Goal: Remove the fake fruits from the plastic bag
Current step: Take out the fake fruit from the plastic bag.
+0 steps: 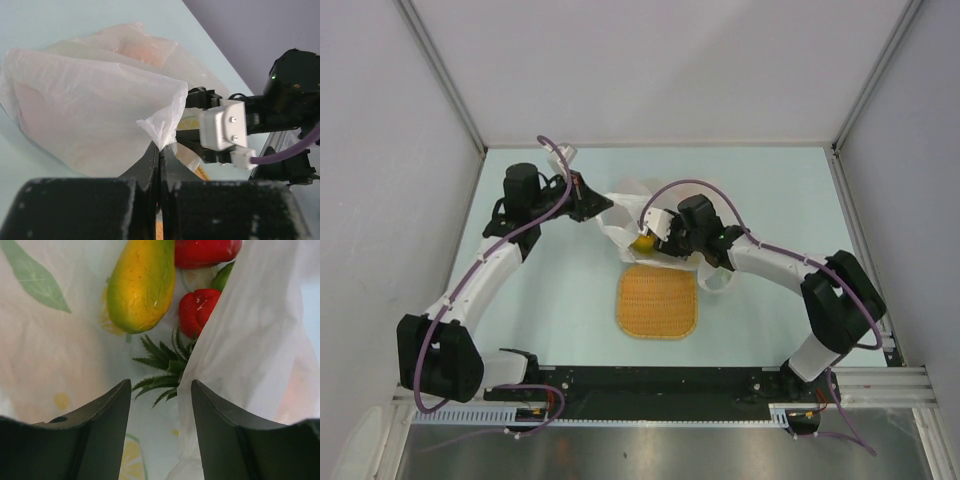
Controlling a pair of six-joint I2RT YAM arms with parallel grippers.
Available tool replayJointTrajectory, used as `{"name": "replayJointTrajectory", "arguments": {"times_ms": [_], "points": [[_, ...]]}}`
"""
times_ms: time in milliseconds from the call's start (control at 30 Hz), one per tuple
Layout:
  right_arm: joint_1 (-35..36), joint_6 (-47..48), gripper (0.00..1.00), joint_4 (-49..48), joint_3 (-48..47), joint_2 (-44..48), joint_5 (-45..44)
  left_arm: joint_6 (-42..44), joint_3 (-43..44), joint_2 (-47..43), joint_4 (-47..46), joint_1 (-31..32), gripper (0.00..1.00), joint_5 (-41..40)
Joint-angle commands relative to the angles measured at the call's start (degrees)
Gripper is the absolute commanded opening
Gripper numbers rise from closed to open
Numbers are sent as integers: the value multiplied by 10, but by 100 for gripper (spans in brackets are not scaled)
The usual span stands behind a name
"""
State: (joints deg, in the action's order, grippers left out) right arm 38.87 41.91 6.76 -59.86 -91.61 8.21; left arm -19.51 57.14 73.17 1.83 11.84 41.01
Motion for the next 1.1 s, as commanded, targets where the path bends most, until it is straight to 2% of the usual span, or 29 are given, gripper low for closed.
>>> {"name": "replayJointTrajectory", "arguments": {"times_ms": [0, 100, 200, 233, 300, 333, 433, 600, 767, 1067], "points": [[12, 27, 57, -88, -3, -48, -70, 6, 22, -4, -10, -2, 1, -7], [19, 39, 58, -139, -3, -82, -143, 3, 21, -5, -12, -2, 1, -8], [19, 56, 53, -167, -3, -106, -184, 3, 22, -5, -12, -2, 1, -8], [17, 60, 42, -169, -3, -109, -188, 3, 22, -3, -12, -3, 1, -9], [16, 66, 28, -164, -3, -105, -188, 2, 23, -1, -15, -3, 1, -8], [16, 66, 16, -162, -3, -100, -184, -2, 23, 2, -16, -2, 1, -9], [16, 57, 6, -145, -4, -53, -164, -6, 30, 8, -16, -2, 1, -8], [13, 24, 0, -70, -4, 55, -73, -6, 39, 26, -16, -2, 1, -8], [1, -18, 0, -8, -6, 137, -29, -16, 38, 36, -48, -2, 1, -5], [-31, -118, 0, 59, -46, 173, 87, -18, 59, 63, -46, -2, 1, -1]]}}
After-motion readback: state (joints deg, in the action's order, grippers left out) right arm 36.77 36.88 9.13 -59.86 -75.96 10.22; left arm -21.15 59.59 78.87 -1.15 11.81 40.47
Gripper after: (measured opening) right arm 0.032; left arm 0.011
